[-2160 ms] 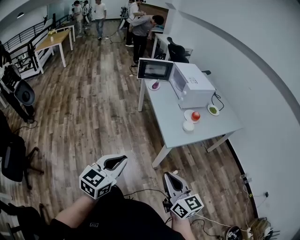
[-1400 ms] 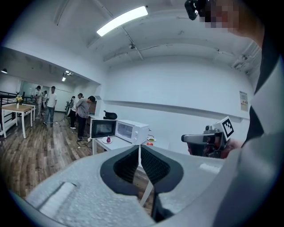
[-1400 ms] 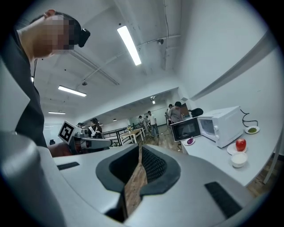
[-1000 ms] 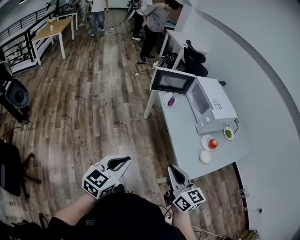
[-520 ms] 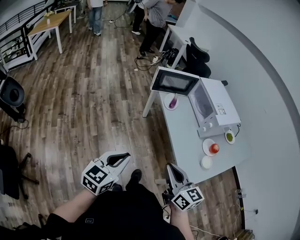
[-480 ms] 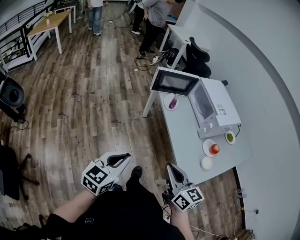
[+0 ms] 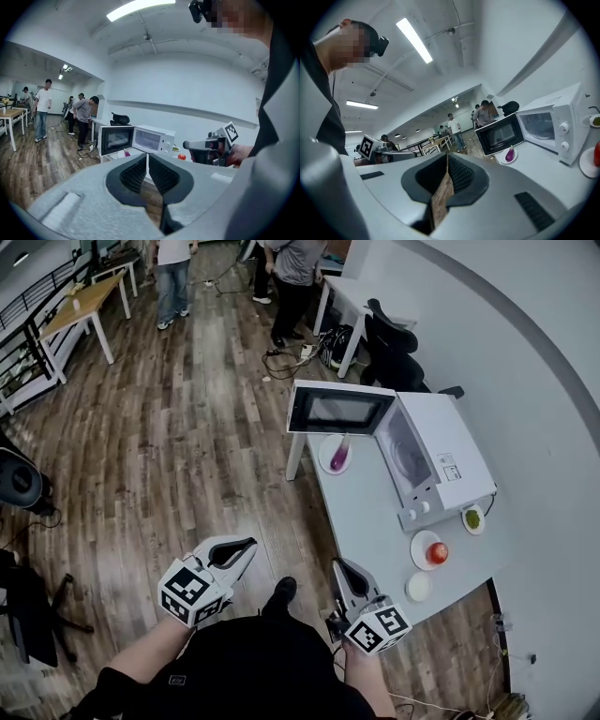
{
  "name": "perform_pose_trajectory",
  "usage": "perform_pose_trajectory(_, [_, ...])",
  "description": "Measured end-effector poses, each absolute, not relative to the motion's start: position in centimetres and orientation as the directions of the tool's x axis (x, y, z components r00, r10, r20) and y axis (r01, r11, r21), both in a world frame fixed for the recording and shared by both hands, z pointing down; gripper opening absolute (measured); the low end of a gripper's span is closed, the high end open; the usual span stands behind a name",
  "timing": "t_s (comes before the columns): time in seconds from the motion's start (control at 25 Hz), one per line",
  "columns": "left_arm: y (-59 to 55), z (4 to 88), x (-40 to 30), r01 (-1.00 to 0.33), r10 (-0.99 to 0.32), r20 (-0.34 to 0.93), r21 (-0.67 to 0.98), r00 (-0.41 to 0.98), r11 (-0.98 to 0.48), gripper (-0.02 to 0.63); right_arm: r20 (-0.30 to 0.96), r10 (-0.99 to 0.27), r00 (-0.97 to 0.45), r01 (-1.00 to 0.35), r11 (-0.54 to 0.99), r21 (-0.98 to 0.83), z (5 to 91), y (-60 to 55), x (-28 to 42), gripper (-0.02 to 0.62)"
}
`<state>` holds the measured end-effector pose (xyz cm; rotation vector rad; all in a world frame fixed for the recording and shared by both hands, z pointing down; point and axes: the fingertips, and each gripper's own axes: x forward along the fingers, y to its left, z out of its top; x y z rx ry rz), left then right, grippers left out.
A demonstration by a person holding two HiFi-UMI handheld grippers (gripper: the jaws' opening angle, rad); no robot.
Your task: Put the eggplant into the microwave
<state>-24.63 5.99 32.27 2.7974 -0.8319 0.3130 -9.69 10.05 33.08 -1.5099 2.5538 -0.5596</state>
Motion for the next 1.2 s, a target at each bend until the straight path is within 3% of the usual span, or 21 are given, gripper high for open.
perform_pose_trajectory(0.64, [-9.3, 33.5, -11.9, -0.499, -0.465, 0.359, 0.001, 0.809, -0.866, 0.021, 0.097, -0.866, -0.49, -0.812, 0.414, -0.412, 34.0, -1.5, -0.8, 0.018])
perform_pose_trajectory(1.2, [-20.7, 36.2, -8.1, -0.262, -0.246, 0.368, -0.007, 0.896, -0.965, 0.009, 0.176, -0.957, -0.231, -0.895, 0.139, -0.423, 35.8, -10.2, 1.1, 0.018])
